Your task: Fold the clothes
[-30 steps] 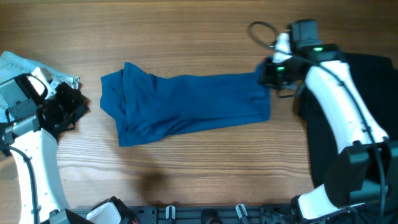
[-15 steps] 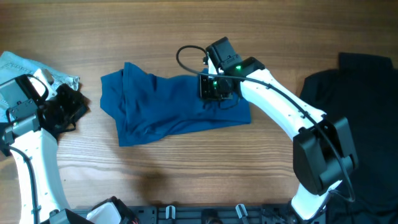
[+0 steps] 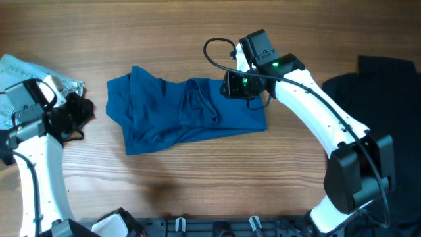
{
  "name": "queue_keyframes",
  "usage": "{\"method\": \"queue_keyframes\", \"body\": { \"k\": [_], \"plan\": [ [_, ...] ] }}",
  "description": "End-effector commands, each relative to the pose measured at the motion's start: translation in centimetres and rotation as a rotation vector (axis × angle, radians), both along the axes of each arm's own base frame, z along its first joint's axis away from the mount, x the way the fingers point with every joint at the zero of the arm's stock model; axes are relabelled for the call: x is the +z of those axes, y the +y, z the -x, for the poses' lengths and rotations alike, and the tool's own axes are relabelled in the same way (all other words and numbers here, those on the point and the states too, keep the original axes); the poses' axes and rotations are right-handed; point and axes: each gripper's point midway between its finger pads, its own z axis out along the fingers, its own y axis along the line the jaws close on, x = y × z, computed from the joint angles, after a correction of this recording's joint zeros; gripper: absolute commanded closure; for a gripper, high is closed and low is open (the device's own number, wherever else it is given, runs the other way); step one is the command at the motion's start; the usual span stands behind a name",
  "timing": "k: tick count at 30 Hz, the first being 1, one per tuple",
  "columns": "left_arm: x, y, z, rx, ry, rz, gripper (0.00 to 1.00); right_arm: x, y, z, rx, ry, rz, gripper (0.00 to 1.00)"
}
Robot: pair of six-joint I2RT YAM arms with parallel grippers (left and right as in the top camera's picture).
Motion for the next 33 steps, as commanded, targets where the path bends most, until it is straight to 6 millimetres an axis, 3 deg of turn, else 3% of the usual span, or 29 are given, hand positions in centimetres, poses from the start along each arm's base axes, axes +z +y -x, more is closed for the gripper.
{"method": "queue_keyframes", "body": {
  "k": [1, 3, 7, 10, 12, 15, 20, 23, 30, 33],
  "plan": [
    [-1.3, -1.4, -0.4, -0.066, 0.038, -0.003, 0.78, -3.9, -0.3, 0.1, -0.090, 0.096, 0.054, 0.75],
    [-1.5, -2.1, -0.6, -0.088, 0.043, -0.001, 0.79, -6.1, 0.3, 0.6, -0.108, 0.174, 0.042, 0.85],
    [-1.5, -2.4, -0.6, -0.098, 0.044, -0.001, 0.79, -8.7, 5.0, 3.2, 0.021, 0.297, -0.088, 0.90],
    [-1.6, -2.5, -0.5, -0.098, 0.051, 0.002, 0.74, -7.2, 10.0, 5.7, 0.327, 0.216, -0.243, 0.91],
    [-1.8, -2.6, -0.2, -0.101, 0.067, 0.007, 0.59, -6.5, 11.0, 6.4, 0.425, 0.144, -0.234, 0.91],
    [-2.6, -2.9, 0.6, -0.111, 0.106, 0.020, 0.50, -5.5, 9.2, 4.6, 0.359, 0.081, -0.159, 0.89],
    [-5.5, -3.4, 1.1, -0.145, 0.194, 0.057, 0.34, -4.1, 2.3, 1.9, 0.107, 0.118, -0.033, 0.88],
    [-7.9, -3.9, 0.8, -0.181, 0.250, 0.076, 0.29, -4.3, 0.0, 1.1, 0.044, 0.148, -0.026, 0.86],
    [-13.6, -7.4, -1.5, -0.364, 0.267, 0.148, 0.19, -4.6, -1.3, 0.5, 0.013, 0.140, 0.004, 0.80],
    [-15.2, -9.0, -2.0, -0.434, 0.263, 0.155, 0.20, -4.8, -1.4, 0.5, 0.010, 0.139, 0.017, 0.80]
  ]
}}
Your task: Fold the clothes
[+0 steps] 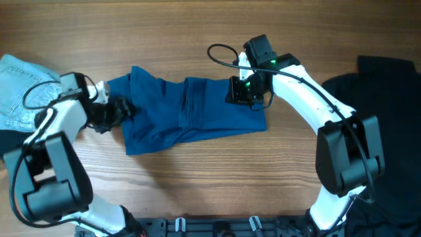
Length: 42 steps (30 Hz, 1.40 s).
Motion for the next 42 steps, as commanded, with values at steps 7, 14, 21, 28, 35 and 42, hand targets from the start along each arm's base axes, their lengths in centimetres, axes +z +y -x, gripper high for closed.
{"method": "queue_keyframes", "body": {
  "k": [7, 14, 21, 28, 35, 42],
  "plan": [
    [-3.7, -4.9, 0.2, -0.221, 0.008, 0.055, 0.60, 0.0, -0.5, -0.3, -0.015, -0.020, 0.043, 0.80],
    [-1.8, -2.1, 1.3, -0.125, 0.125, -0.006, 0.96, -0.1, -0.8, 0.3, -0.014, 0.007, 0.055, 0.80],
    [11.0, -0.2, -2.5, -0.079, -0.056, -0.079, 0.96, -0.8, -2.2, 0.7, -0.040, 0.025, 0.134, 0.77],
    [15.8, -6.1, -3.0, -0.187, -0.156, -0.079, 0.96, -4.1, -3.7, 2.7, -0.055, 0.071, 0.195, 0.75],
    [15.5, -11.5, -2.5, -0.316, -0.163, -0.110, 0.96, -5.1, -2.4, 4.1, 0.017, 0.090, 0.094, 0.75],
    [11.4, -17.7, -1.9, -0.429, -0.091, -0.178, 0.86, -5.2, -3.1, 4.6, -0.030, 0.133, 0.117, 0.75]
  ]
}}
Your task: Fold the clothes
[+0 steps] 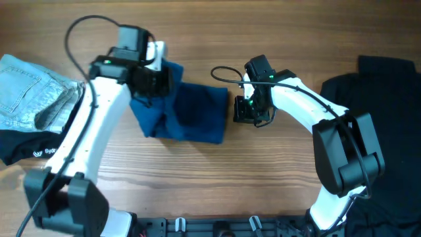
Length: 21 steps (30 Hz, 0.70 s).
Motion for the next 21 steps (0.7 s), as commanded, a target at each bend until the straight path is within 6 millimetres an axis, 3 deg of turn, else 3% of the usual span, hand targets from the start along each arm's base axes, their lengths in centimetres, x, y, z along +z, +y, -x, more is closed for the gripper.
{"method": "queue_keyframes", "body": {
  "k": [1, 2, 4, 6, 8, 12, 15, 16, 18, 20, 21],
  "plan": [
    [-3.7, -3.7, 0.4, -0.026, 0.079, -0.032, 0.86, -0.1, -1.1, 0.2, -0.066, 0.034, 0.036, 0.75],
    [-4.5, -4.9, 0.6, -0.052, 0.092, -0.036, 0.86, -0.3, -1.9, 0.2, -0.097, 0.042, 0.063, 0.75],
    [-5.9, -6.8, 1.2, -0.060, 0.125, -0.035, 0.81, -0.3, -3.0, -0.1, -0.143, 0.058, 0.075, 0.65],
    [-6.9, -8.6, 1.9, -0.057, 0.155, -0.031, 0.56, -0.3, -4.0, -0.4, -0.169, 0.065, 0.070, 0.62],
    [-6.6, -9.6, 2.5, -0.085, 0.153, -0.031, 0.51, -0.3, -4.7, -0.7, -0.189, 0.067, 0.069, 0.60],
    [-2.0, -9.2, 1.6, -0.058, 0.108, -0.025, 0.39, -0.3, -5.5, -1.1, -0.190, 0.057, 0.067, 0.57],
    [1.4, -6.4, 0.4, 0.014, 0.050, -0.088, 0.36, -0.3, -5.6, -1.0, -0.188, 0.060, 0.068, 0.57],
    [1.9, -5.2, 0.0, 0.045, 0.035, -0.119, 0.43, -0.3, -5.6, -1.0, -0.187, 0.060, 0.069, 0.57],
    [2.0, -2.1, -0.3, 0.114, 0.041, -0.178, 0.65, -0.2, -5.5, -1.1, -0.166, 0.051, 0.067, 0.56],
    [1.0, -0.5, 0.0, 0.148, 0.094, -0.182, 0.84, 0.0, -5.5, -1.1, -0.147, 0.044, 0.066, 0.56],
    [0.4, -0.2, 0.2, 0.152, 0.118, -0.177, 0.88, 0.3, -5.5, -1.3, -0.139, 0.039, 0.062, 0.56]
  ]
}}
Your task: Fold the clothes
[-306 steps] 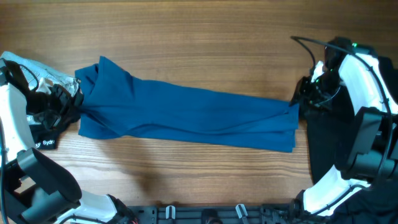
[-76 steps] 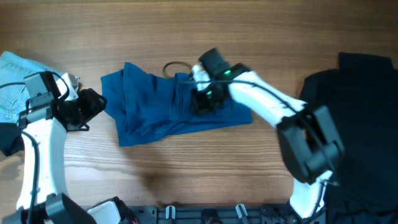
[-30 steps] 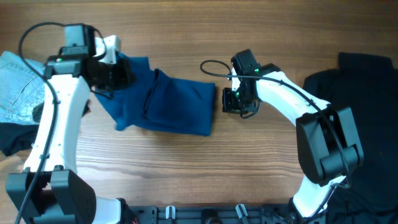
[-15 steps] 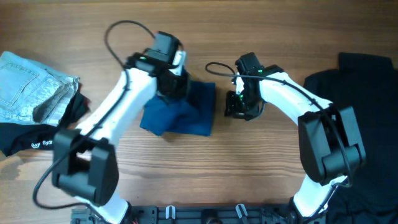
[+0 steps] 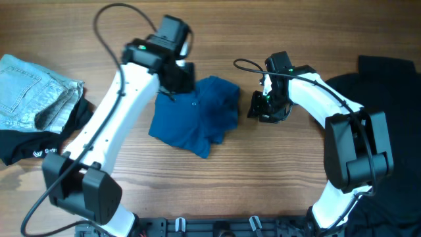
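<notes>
A blue garment (image 5: 197,118) lies bunched and folded on itself in the middle of the wooden table (image 5: 276,178). My left gripper (image 5: 179,79) is at its upper left corner, where the cloth rises to the fingers, and looks shut on it. My right gripper (image 5: 258,108) hovers just right of the garment, apart from it, with nothing between its fingers. Only the overhead view is given, so the fingertips show poorly.
Light blue jeans (image 5: 33,89) lie crumpled at the left edge on top of a black garment with white lettering (image 5: 29,148). A heap of black clothes (image 5: 388,85) fills the right edge. The arm bases stand at the near edge.
The left gripper has moved right and the blue garment has shifted right with it, now more bunched. The right gripper has drawn back to the right, away from the cloth's edge.
The blue garment lay spread out with my right gripper on its right end and my left arm off to the left. The left gripper then reached its left edge. Later that side lay folded over, halving the garment. Now it sits bunched farther right.
</notes>
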{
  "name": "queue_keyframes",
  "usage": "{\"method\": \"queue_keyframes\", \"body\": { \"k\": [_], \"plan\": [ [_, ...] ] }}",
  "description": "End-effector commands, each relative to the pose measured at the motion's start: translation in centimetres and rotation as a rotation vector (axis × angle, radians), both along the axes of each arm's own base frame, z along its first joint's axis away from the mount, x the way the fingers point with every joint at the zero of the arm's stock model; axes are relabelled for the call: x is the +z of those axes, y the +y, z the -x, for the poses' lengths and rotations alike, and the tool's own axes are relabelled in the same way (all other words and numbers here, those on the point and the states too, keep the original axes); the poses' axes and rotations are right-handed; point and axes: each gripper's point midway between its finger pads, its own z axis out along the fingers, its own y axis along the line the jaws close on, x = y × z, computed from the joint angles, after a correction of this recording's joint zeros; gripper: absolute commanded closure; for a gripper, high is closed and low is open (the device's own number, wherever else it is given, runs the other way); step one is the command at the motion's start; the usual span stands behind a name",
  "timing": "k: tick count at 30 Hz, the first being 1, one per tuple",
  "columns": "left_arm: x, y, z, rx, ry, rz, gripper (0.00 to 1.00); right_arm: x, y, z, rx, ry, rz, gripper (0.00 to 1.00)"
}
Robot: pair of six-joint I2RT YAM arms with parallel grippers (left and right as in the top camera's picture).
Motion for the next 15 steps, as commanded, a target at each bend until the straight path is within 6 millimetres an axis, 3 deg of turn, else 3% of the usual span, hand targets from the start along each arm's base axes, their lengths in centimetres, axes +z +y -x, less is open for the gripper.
{"method": "queue_keyframes", "body": {
  "k": [1, 3, 6, 8, 13, 15],
  "plan": [
    [-1.8, 3.0, 0.2, 0.070, 0.053, -0.046, 0.91, 1.1, -0.2, -0.5, 0.044, -0.034, 0.002, 0.56],
    [-3.3, 3.6, 0.9, 0.078, 0.090, -0.060, 0.92, 3.1, 1.3, -0.8, 0.122, -0.089, -0.093, 0.57],
    [-5.9, 4.4, 2.0, 0.091, 0.143, -0.076, 0.81, 8.3, 5.1, -0.1, 0.337, -0.236, -0.352, 0.54],
    [-7.4, 4.8, 2.6, 0.097, 0.167, -0.081, 0.81, 10.5, 6.4, 0.6, 0.378, -0.274, -0.426, 0.50],
    [-10.7, 6.5, 2.2, 0.146, 0.146, -0.070, 0.88, 10.3, 10.3, 2.1, 0.456, -0.278, -0.465, 0.51],
    [-10.7, 7.3, 1.9, 0.175, 0.145, -0.053, 0.81, 8.8, 11.8, 2.0, 0.423, -0.250, -0.427, 0.55]
  ]
}}
